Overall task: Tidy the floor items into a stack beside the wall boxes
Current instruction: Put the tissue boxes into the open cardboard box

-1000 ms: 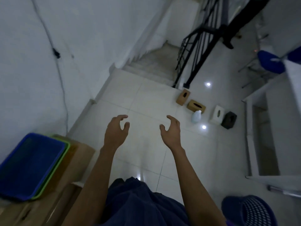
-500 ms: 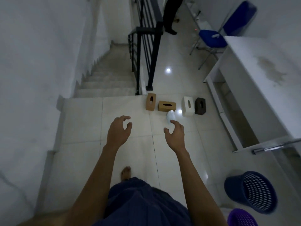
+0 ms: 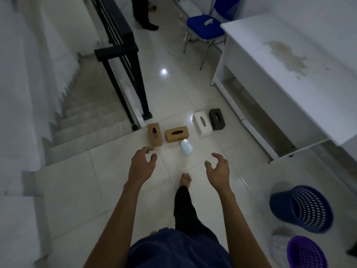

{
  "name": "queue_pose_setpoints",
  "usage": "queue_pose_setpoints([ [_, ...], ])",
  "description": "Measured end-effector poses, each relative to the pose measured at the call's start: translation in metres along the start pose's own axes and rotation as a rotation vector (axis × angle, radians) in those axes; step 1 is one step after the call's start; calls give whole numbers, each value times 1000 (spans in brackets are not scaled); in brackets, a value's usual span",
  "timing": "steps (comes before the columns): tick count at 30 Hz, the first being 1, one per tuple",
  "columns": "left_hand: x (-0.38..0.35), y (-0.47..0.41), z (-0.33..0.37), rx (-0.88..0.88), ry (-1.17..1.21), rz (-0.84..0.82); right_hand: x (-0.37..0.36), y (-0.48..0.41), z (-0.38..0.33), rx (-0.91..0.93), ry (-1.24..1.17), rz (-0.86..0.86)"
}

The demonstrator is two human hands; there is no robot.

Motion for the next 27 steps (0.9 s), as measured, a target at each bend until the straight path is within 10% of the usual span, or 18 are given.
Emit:
queue_pose_setpoints([
  [13,-97,-241,49,207,-13,-32,-108,-292,29,-12,86,-331],
  [27,-411,-605,-209,217,-72,-125,-431,-558,399,-201,220,-424],
])
Point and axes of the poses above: each hand's wrist, its own y-axis away from the middle knuckle, its own x-axis out of the back of the hand, z = x × y, the point moved 5 cm from there along -y, towards the middle knuckle, and after that the axes turned 14 degrees about x, right-handed, at the moved point
